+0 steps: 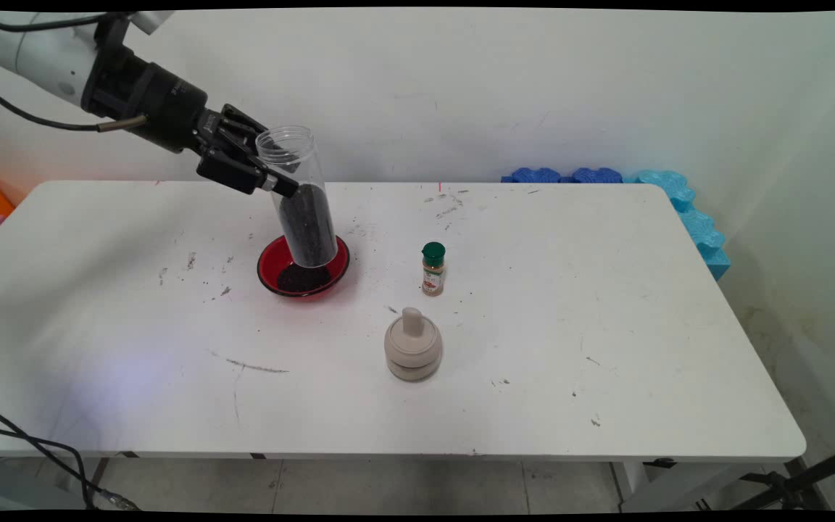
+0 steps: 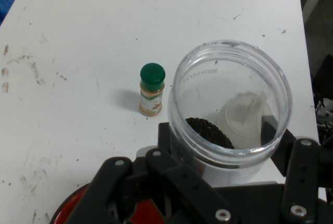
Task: Place the picked object on the table
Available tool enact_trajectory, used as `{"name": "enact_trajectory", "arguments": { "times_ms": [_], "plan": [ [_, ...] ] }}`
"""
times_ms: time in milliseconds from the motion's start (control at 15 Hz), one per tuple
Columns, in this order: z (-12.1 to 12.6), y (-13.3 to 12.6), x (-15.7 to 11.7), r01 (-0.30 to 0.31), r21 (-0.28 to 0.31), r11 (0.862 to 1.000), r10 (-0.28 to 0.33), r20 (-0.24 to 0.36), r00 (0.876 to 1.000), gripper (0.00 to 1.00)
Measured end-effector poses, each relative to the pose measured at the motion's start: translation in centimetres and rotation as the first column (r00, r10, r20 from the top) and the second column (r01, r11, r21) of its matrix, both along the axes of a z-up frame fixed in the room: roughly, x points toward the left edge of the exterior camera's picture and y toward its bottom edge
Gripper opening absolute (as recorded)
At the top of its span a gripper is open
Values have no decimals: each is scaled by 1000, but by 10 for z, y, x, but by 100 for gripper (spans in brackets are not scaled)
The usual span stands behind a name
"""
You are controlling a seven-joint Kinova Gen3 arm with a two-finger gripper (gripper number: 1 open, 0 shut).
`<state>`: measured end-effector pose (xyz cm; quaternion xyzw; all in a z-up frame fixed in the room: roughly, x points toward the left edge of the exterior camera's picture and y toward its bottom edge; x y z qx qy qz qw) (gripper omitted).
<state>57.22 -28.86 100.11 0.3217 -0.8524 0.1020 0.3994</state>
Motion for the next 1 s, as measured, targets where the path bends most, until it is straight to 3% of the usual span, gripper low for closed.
{"name": "enact_trajectory", "arguments": {
  "times_ms": [467, 1000],
  "plan": [
    [-13, 8, -10, 25, -8, 1000, -25, 7, 1000, 0],
    [-58, 21, -32, 30, 11, 999, -31, 27, 999, 0]
  ]
}}
